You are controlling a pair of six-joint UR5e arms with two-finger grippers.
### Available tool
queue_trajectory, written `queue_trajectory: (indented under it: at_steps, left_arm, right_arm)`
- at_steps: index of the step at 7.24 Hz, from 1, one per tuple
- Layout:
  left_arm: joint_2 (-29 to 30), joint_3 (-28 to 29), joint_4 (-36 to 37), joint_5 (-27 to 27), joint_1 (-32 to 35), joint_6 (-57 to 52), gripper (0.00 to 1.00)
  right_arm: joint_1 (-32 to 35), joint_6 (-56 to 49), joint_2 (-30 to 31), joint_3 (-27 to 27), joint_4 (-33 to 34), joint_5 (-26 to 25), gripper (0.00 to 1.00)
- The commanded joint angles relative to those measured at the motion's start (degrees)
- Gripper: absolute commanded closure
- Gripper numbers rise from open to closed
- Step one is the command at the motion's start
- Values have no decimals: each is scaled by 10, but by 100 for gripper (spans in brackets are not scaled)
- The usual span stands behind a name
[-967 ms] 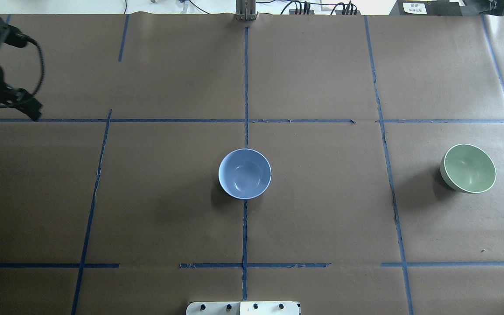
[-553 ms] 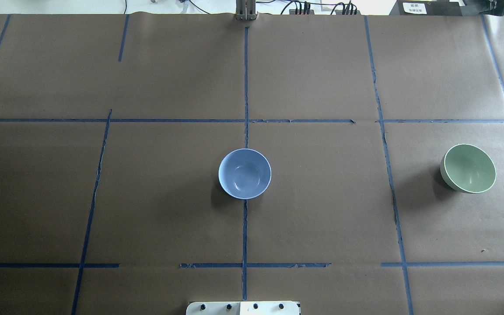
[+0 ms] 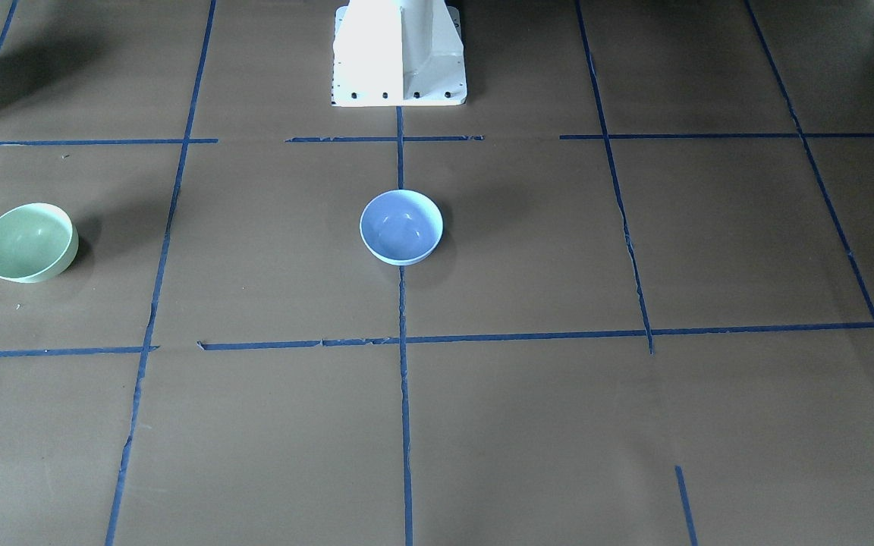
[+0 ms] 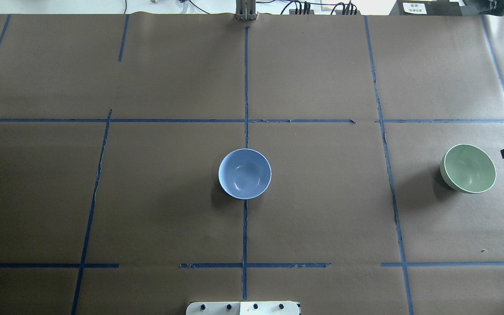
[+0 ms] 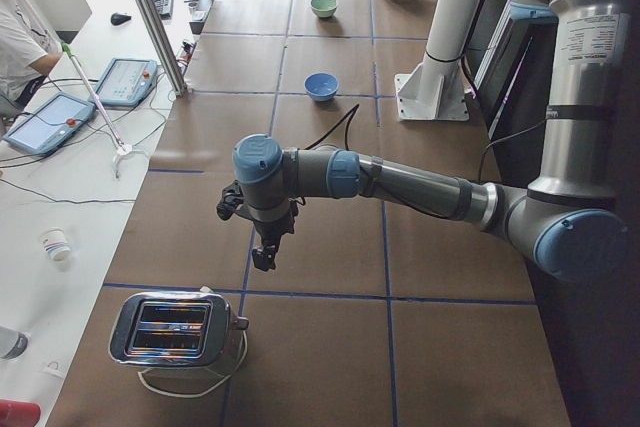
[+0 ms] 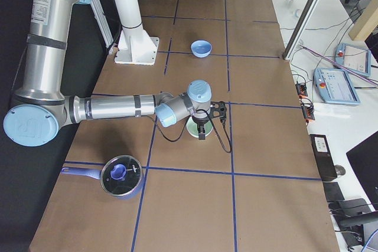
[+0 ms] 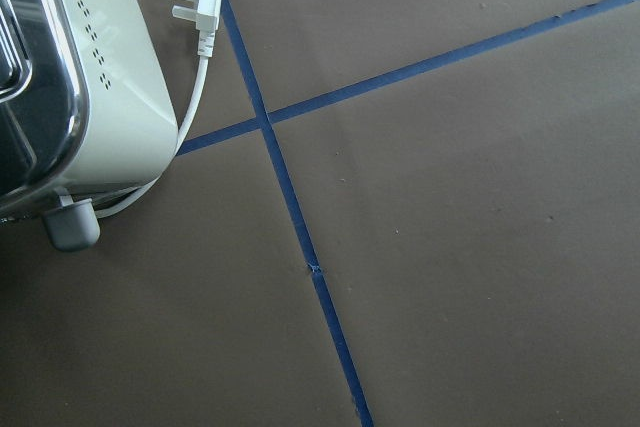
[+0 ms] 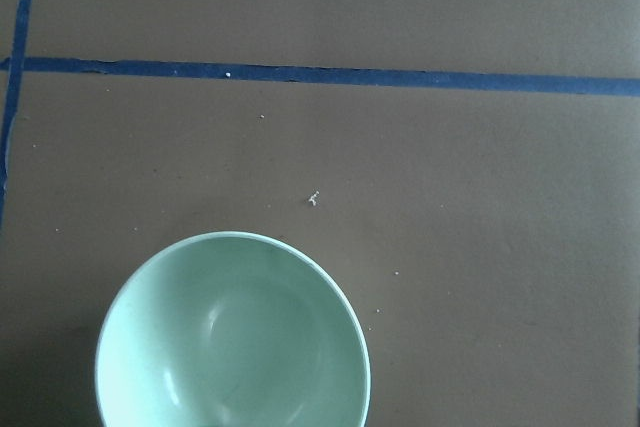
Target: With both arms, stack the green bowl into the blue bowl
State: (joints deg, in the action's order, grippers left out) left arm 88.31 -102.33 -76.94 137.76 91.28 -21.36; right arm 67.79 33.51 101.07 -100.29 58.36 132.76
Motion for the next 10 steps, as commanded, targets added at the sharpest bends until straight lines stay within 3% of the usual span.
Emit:
queue_trajectory:
  at_steps: [1,3,4,5,8,10]
  left_arm:
    - [-1,0,0,2,1,-2,0]
    - [0,0,-1,2,0,-3,0]
    - [0,0,-1,2,0,-3,0]
    - [0,2,0,2,0,-3,0]
    - [-27,14,-1,-1,0,-1,0]
    - [-28,11,-15,-3,2,23,0]
  right_arm:
    - [-60,107,-20,91,-141,-36,9]
    - [-74,112,-37,123,-142,-37,39]
    - [-74,113,-37,121,-142,-36,79]
    - [-74,112,-37,119,-143,-36,100]
    - [-74,112,-53,94,-133,-6,100]
    - [-73,114,-103,73,-71,17,100]
